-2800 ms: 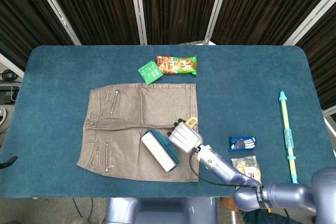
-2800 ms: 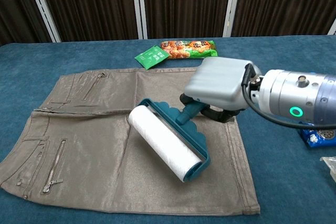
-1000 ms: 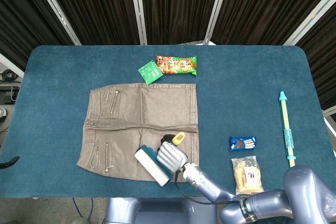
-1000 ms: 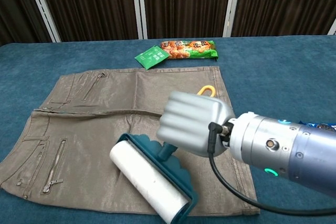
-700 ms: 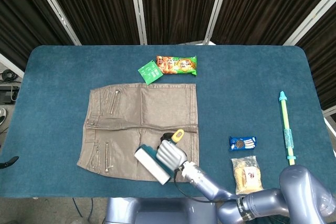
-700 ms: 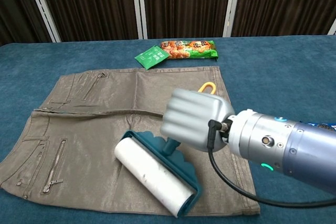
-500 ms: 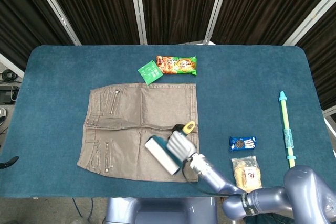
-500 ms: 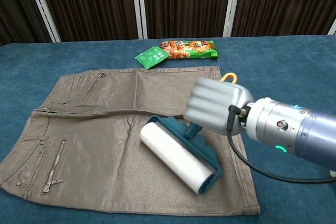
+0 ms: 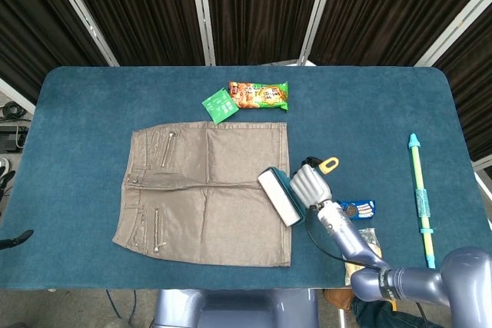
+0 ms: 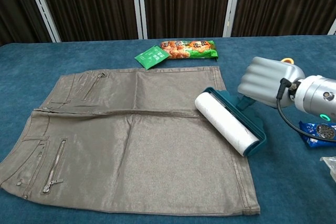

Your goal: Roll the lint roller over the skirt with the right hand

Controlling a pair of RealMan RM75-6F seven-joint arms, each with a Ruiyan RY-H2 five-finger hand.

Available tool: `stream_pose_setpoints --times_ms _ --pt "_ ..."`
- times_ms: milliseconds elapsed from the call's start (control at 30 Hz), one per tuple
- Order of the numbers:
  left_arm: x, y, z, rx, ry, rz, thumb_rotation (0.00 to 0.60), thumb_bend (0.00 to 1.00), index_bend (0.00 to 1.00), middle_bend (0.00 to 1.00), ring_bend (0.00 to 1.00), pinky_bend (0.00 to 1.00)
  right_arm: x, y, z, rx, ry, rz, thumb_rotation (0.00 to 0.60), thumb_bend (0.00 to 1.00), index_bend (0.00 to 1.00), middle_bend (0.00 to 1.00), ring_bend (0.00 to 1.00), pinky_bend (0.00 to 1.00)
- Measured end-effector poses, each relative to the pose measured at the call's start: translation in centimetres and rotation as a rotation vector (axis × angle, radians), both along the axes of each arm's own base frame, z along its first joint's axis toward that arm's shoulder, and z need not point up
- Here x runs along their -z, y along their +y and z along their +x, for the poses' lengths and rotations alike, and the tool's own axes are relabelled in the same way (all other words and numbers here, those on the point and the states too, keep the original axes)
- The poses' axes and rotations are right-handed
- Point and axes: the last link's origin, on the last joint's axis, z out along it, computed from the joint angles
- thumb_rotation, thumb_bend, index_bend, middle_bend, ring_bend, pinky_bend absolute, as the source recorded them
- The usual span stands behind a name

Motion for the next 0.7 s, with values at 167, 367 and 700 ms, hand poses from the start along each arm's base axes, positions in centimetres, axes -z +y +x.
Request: stream_pose_setpoints --times_ms 167,367,700 --pt "-0.1 0.0 0.1 0.002 -0.002 0.001 0.600 0.00 0.00 0.00 0.00 0.00 0.6 1.5 1.3 -0.054 -0.012 0.043 0.600 0.98 0.47 0.55 0.44 0.48" --pt "-0.1 -0.1 -0.1 -0.001 -0.004 0.001 0.600 0.00 0.00 0.00 0.00 0.00 2.2 4.5 4.3 -0.159 -0.018 0.123 0.600 0.98 0.48 0.55 0.44 0.48" --pt "-0.2 -0.1 -0.4 -0.006 -0.005 -0.001 0.600 0.00 0.00 0.00 0.00 0.00 4.7 8.6 8.7 -0.286 -0.040 0.217 0.600 0.98 0.48 0.55 0.44 0.48"
